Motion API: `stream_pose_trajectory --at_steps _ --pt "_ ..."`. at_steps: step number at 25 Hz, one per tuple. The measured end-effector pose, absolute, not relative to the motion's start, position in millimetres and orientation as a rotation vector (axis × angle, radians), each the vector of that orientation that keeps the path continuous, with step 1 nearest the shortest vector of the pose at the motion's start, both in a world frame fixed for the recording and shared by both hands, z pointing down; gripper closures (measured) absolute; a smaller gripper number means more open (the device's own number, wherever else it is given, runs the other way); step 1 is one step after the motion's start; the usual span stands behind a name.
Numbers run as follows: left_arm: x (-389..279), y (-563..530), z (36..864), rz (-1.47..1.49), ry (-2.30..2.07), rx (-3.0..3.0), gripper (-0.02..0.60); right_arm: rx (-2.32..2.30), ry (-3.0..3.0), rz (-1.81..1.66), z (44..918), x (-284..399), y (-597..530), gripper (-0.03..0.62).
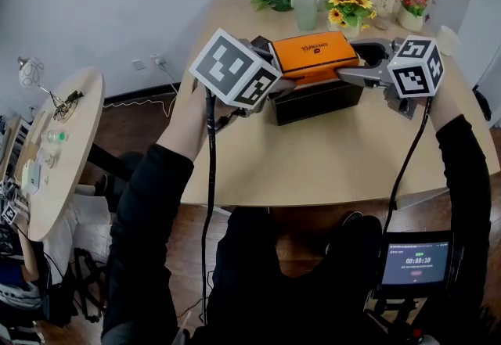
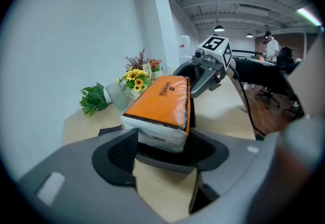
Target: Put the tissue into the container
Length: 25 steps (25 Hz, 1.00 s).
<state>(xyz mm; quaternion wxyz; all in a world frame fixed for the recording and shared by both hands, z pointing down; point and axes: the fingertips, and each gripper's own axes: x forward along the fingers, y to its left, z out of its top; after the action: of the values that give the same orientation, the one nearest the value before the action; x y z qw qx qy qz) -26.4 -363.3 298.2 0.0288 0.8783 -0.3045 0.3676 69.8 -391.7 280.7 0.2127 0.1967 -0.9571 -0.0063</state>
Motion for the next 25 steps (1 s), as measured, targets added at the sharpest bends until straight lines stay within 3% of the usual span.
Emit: stream_pose_trajectory --at_steps 25 --pt "-30 -365 311 1.151 -0.889 2.652 0.312 0.543 -2.615 0.082 300 68 -395 0.299"
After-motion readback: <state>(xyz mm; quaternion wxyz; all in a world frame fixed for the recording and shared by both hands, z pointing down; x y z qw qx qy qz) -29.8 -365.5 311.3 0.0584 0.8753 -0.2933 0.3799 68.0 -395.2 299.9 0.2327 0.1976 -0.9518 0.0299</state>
